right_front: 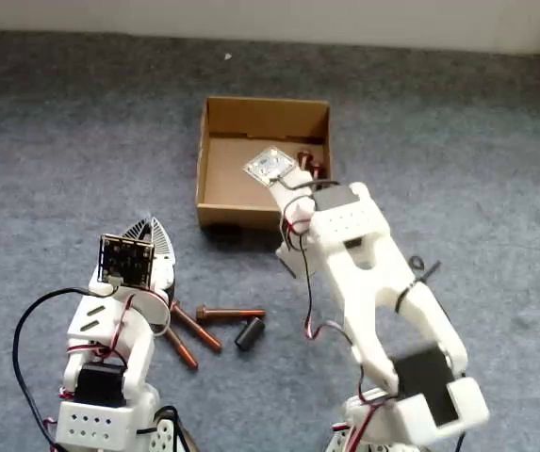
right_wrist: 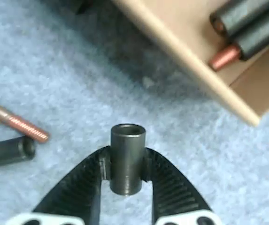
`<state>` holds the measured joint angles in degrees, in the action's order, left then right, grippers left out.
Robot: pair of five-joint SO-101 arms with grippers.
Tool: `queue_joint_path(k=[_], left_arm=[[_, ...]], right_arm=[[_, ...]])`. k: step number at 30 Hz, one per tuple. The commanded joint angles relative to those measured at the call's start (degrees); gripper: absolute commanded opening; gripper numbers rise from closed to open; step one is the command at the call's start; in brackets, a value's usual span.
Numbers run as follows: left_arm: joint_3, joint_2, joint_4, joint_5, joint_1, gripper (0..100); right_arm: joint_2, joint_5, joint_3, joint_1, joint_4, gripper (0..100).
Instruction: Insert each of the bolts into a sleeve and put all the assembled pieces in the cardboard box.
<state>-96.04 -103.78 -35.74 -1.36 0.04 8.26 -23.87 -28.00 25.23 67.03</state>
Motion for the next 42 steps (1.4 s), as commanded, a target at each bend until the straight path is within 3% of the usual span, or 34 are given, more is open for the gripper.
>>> queue_joint_path(k=[1, 7, 17, 23, 29, 39, 42], left_arm=[[-1.1, -0.4, 0.1, -0.3, -0.5, 1], [-0.3, -0.3, -2.0, -0.3, -0.3, 1], [14.9, 0.0, -19.1, 0.2, -2.3, 1], [21.9, 0.0, -31.6, -0.1, 0.3, 1], [19.6, 1.2, -32.7, -3.6, 0.8, 1], [32.3, 38.8, -32.6, -3.8, 1.0, 1], [35.1, 49.8, -32.9, -3.8, 0.9, 8]], right_arm=[[11.4, 5.1, -5.3, 3.4, -0.6, 0.5], [21.2, 13.2, -16.8, 3.1, -9.1, 0.5], [24.0, 21.4, -35.8, -6.8, -38.8, 0.5], [24.0, 21.9, -37.8, -7.9, -39.7, 0.5], [23.9, 21.9, -37.8, -7.9, -39.8, 0.5], [23.9, 21.6, -38.1, -8.0, -39.8, 0.5], [23.9, 21.6, -37.9, -9.2, -39.8, 0.5]])
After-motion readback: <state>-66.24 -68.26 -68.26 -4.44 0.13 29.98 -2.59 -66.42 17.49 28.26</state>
